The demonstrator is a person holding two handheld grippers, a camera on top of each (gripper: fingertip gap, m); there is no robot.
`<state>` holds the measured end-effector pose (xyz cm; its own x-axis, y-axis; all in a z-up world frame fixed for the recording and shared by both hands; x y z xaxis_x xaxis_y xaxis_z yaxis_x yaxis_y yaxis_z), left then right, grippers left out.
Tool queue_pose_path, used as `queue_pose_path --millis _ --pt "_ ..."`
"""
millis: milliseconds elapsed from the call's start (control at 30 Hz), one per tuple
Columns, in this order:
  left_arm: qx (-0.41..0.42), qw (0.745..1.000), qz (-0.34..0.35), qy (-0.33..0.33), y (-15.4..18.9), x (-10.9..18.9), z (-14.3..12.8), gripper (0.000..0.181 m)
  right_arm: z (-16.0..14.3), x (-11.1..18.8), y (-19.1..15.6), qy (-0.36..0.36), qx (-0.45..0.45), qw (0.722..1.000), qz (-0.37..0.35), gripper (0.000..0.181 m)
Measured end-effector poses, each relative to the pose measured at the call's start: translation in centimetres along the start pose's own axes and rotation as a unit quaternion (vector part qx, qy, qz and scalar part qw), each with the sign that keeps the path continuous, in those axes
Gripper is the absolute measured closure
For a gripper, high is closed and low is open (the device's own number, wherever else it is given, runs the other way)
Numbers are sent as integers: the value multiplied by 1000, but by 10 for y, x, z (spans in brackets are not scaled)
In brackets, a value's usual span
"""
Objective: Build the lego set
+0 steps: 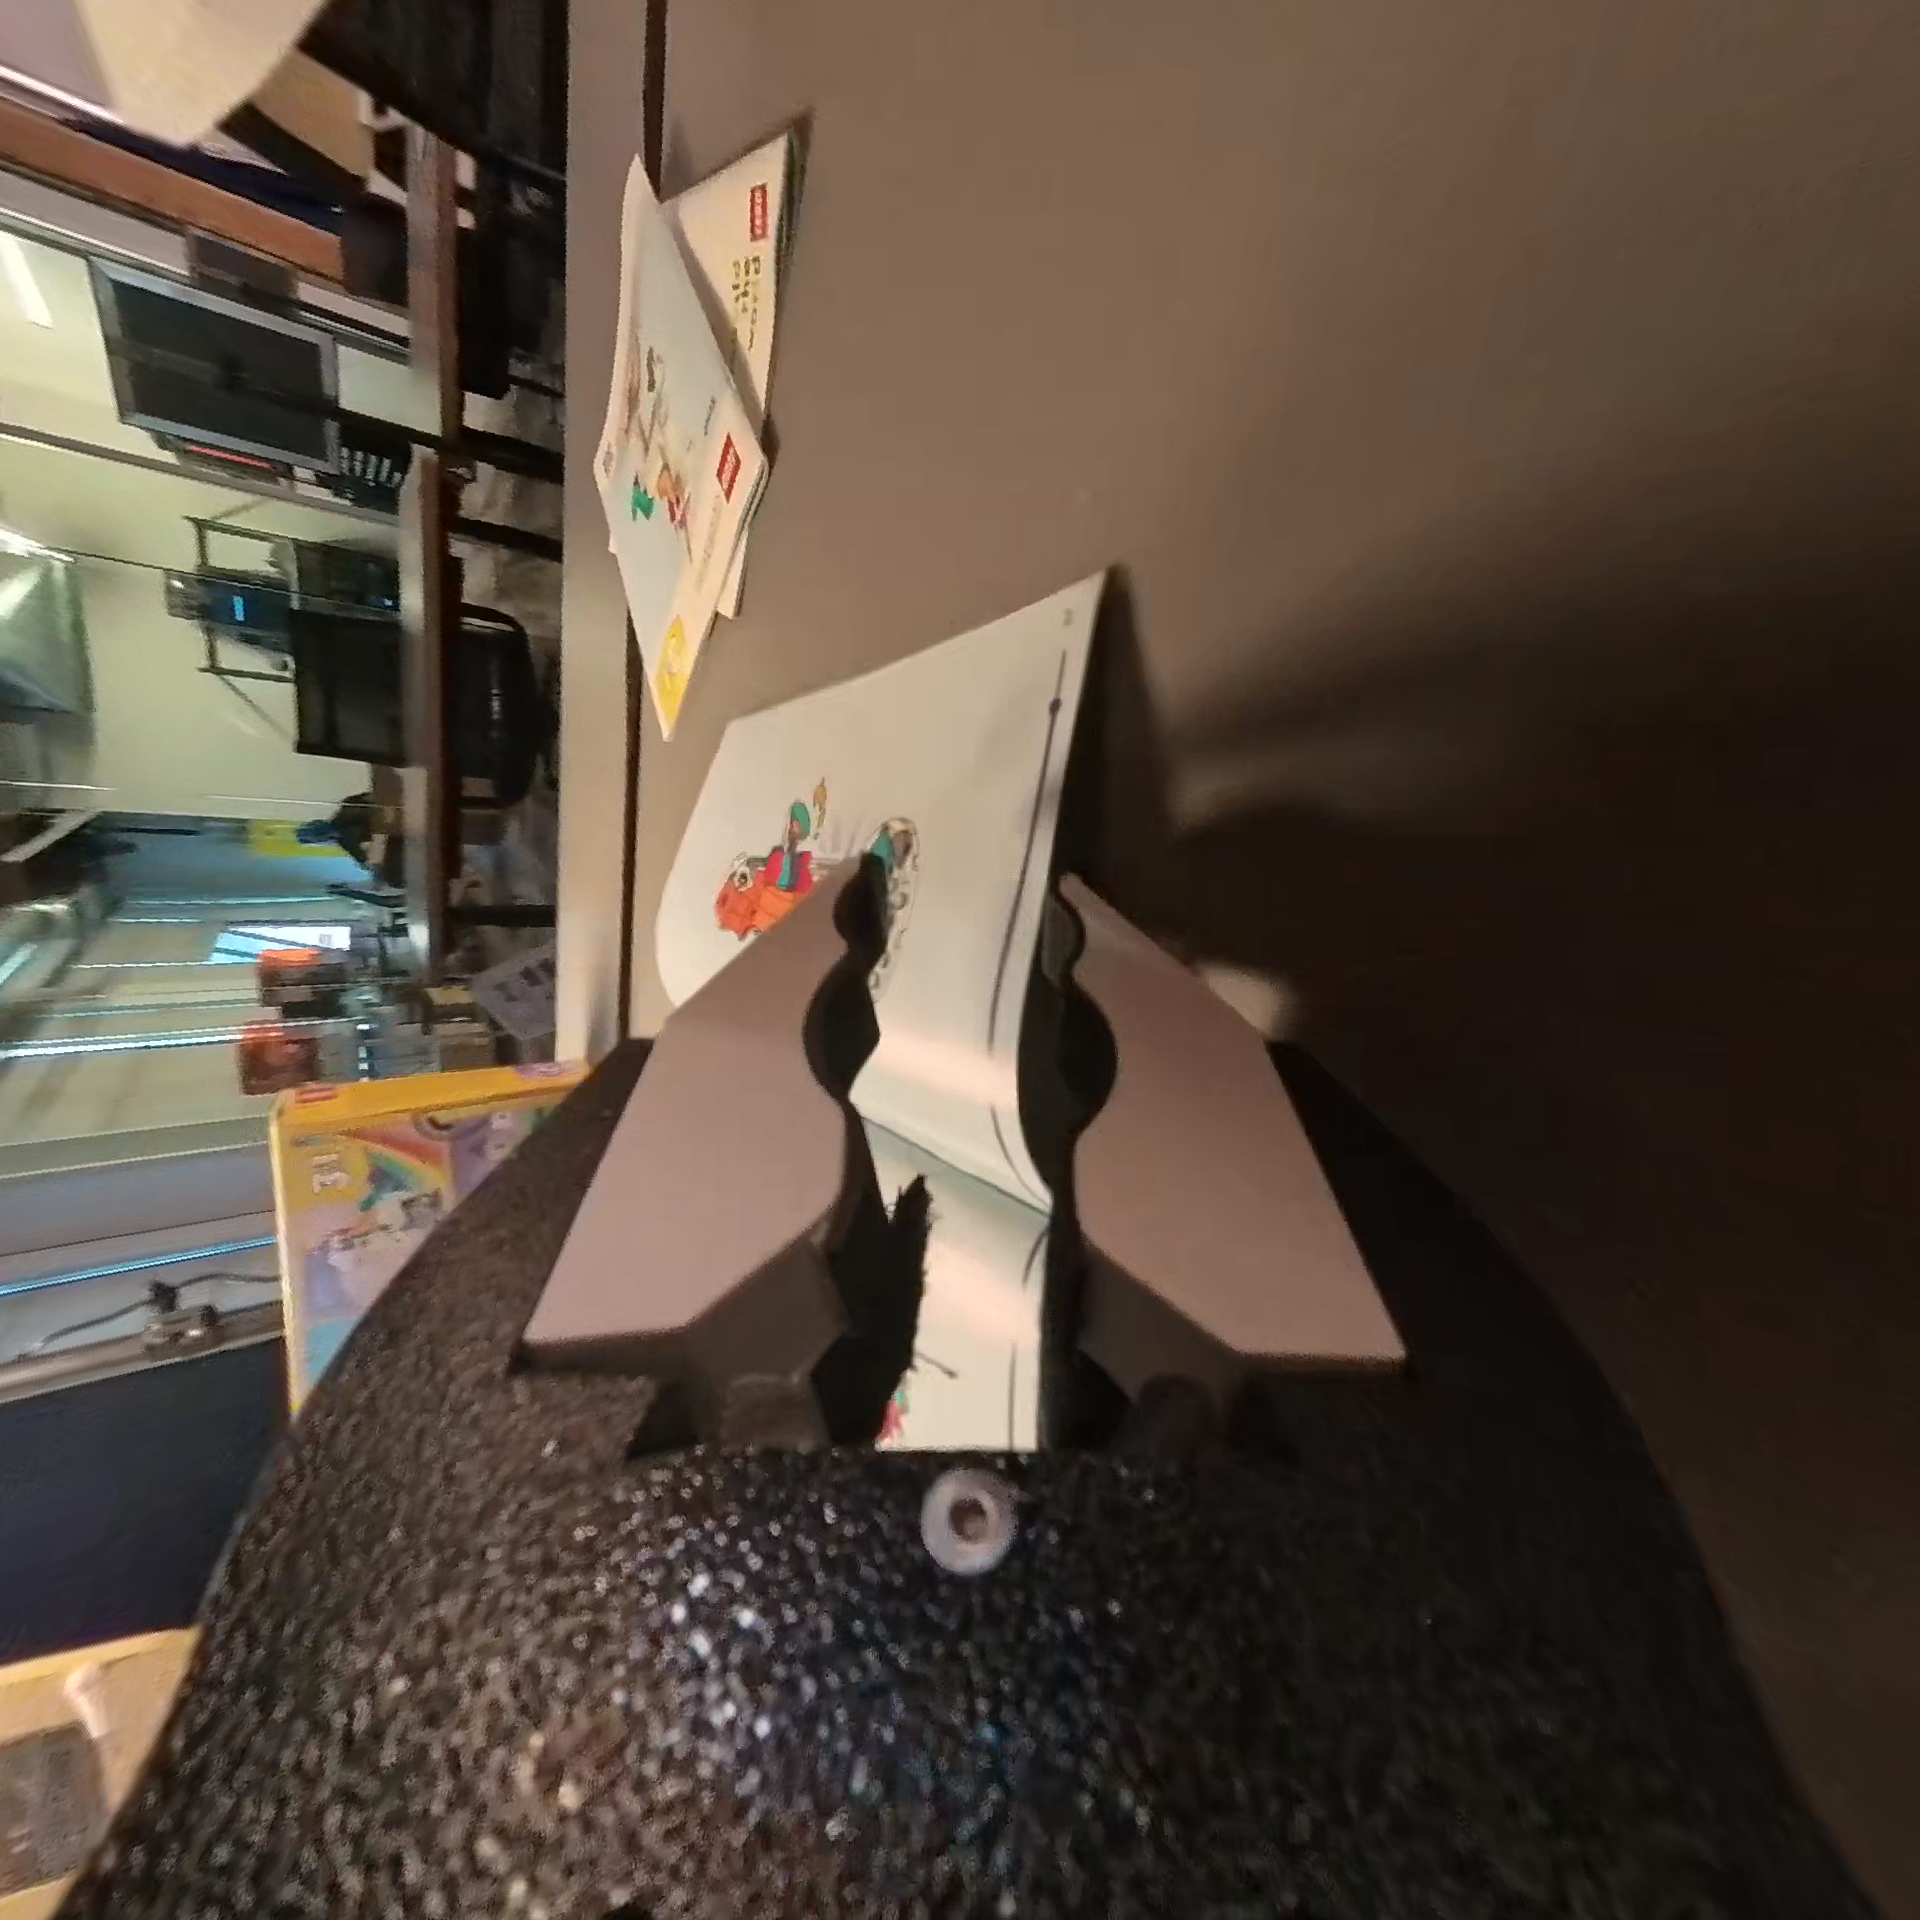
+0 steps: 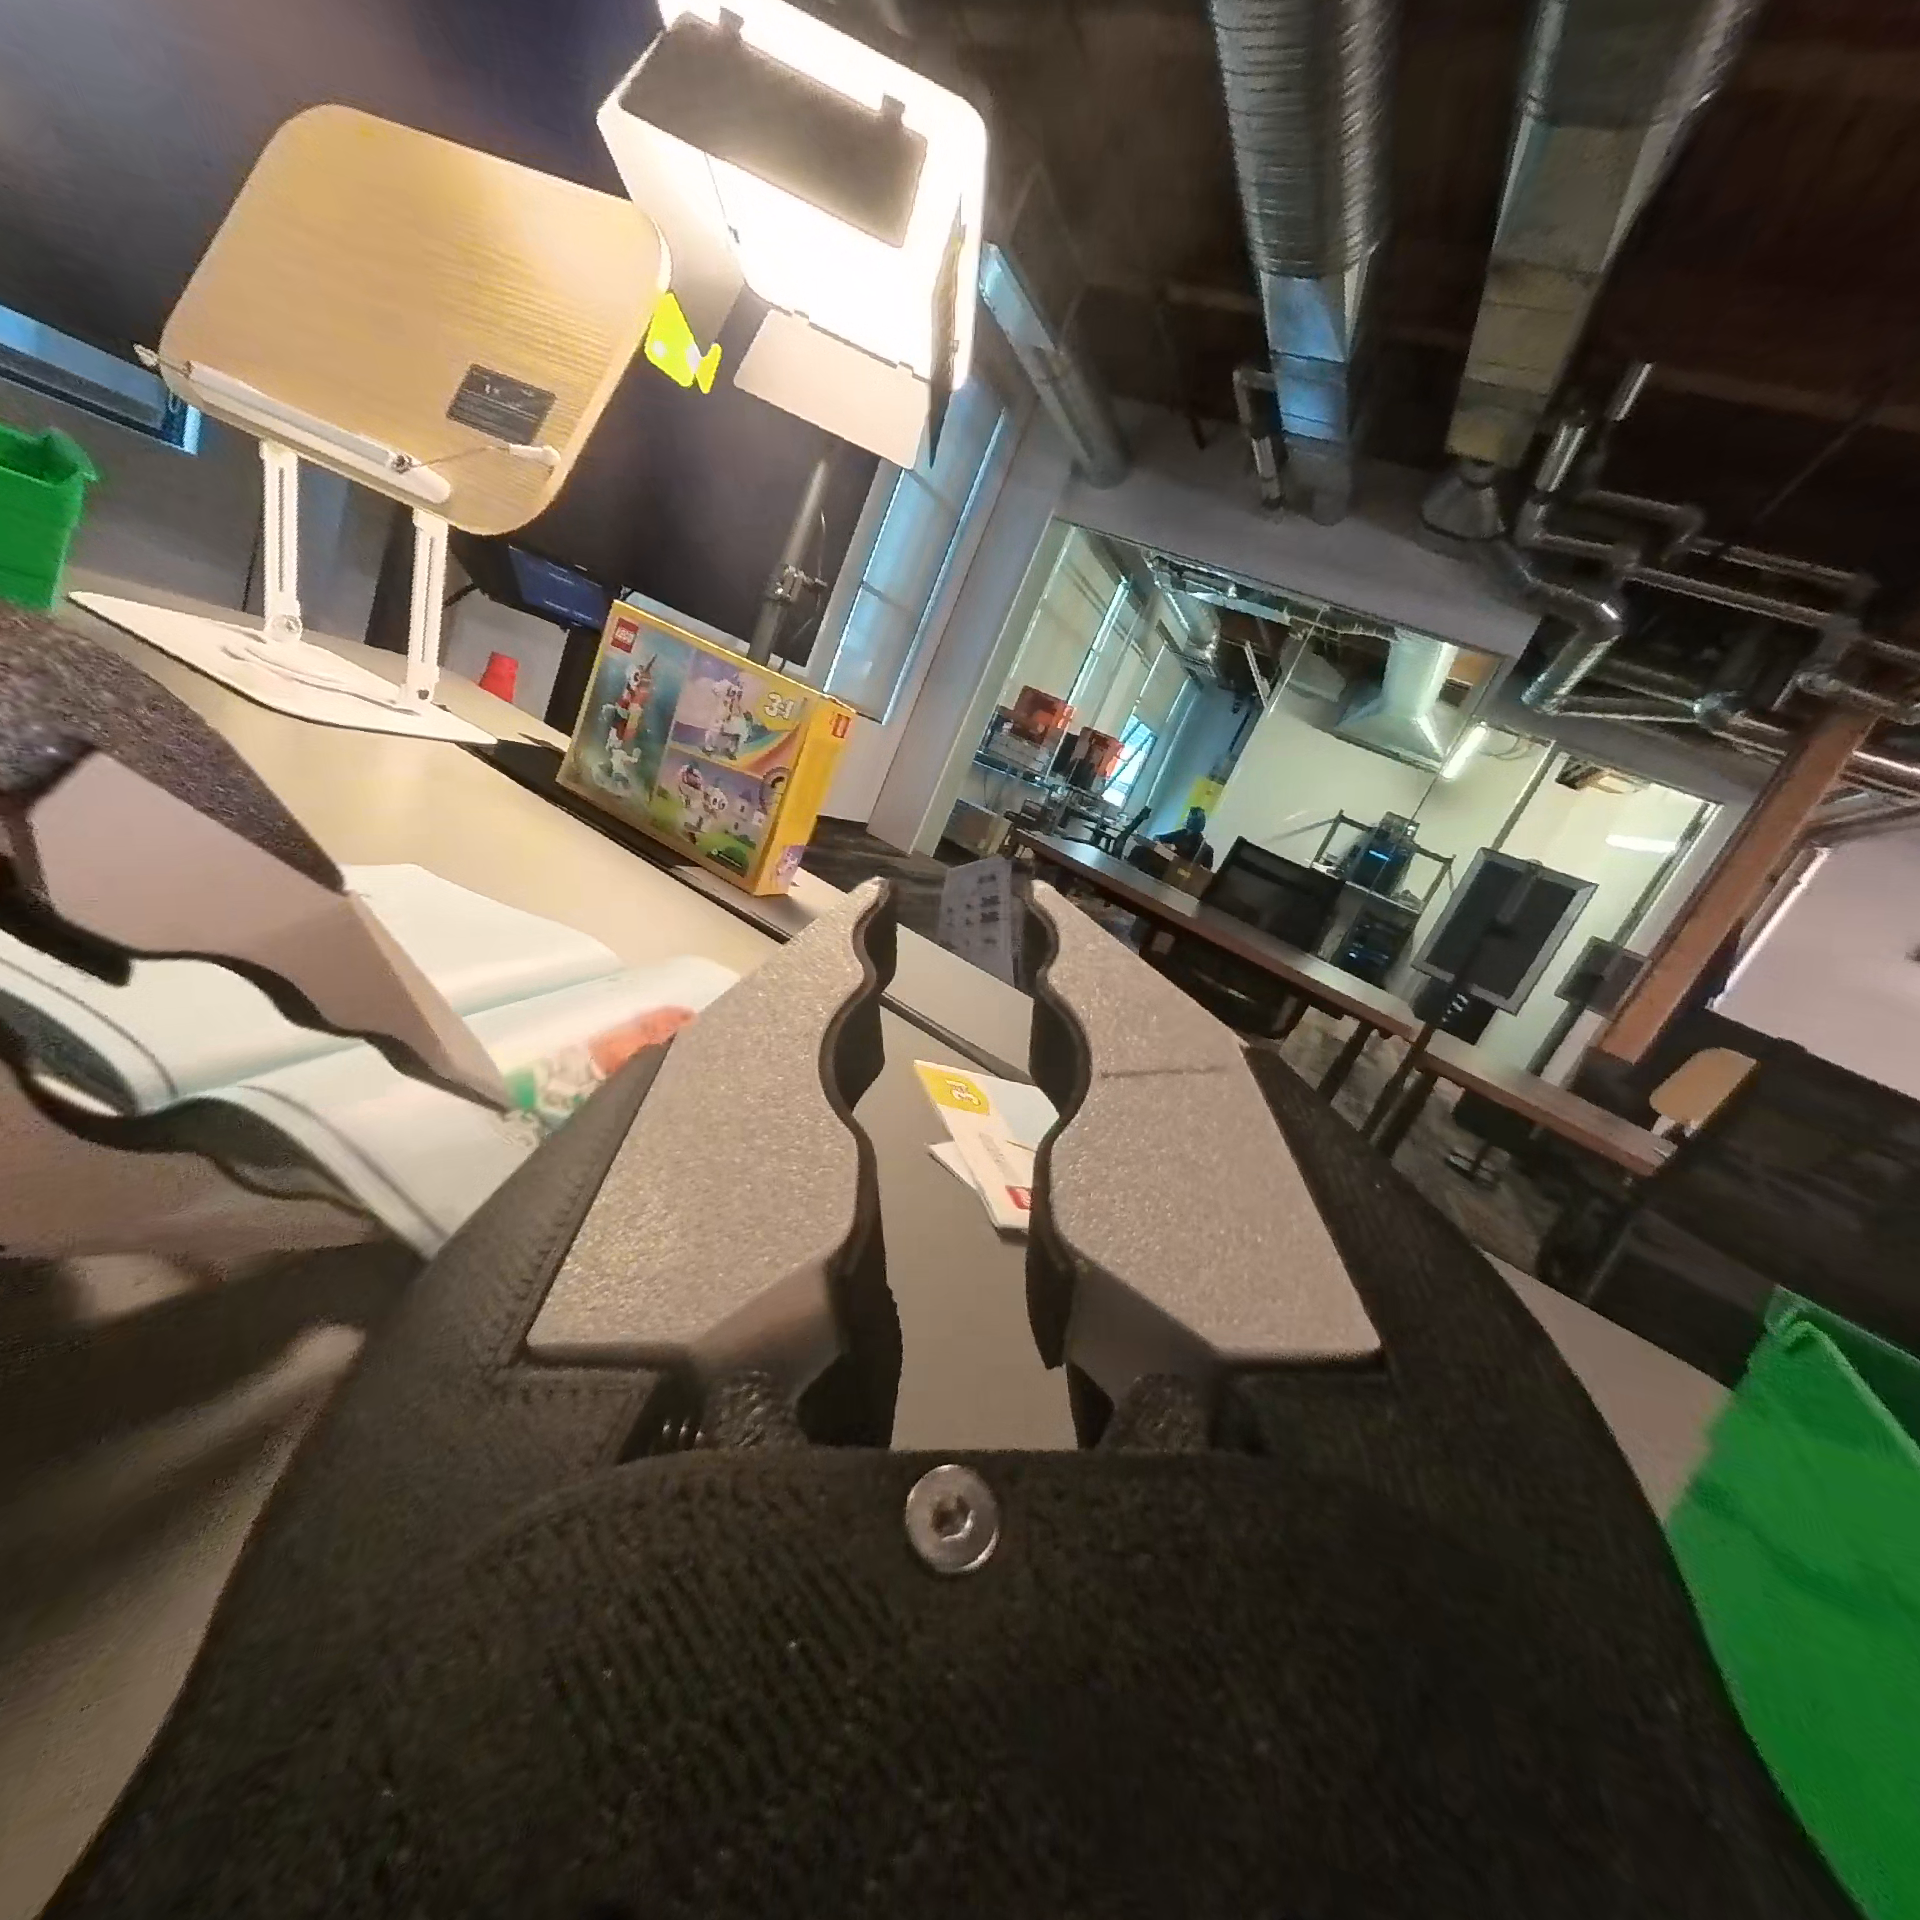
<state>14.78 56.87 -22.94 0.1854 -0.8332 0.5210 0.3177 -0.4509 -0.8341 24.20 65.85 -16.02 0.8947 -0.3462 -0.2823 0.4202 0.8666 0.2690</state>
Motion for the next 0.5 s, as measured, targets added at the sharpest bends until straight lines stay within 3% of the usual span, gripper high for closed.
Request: queue_pose_path --millis 33,167,300,367,500 --pt "-6 1000 5 -4 -1 -3 -1 156 0 0 -1 0 0 1000 2 160" --pt "20 1000 7 -5 -3 -7 -7 169 0 -1 -4 -1 7 1000 9 160" --pt "115 992 5 55 -12 4 -10 181 -1 -1 -7 -10 21 1000 19 160" --pt "206 972 -17 113 -15 12 -11 181 1 0 -14 -3 32 998 49 158" --pt "385 894 -90 209 -19 24 -19 181 -1 7 -35 -5 78 984 158 151"
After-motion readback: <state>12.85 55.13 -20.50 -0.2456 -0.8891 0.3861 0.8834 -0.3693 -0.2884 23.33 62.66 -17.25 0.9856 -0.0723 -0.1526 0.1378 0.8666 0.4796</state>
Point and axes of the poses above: each gripper's, where its closed fingertips meet, x back along the fingers, z out of its top, y = z × x across the jaws, the point moved 6 cm from there along x, back along the fingers, and after that the axes turned 8 degrees about -x, right-handed, at the moved point
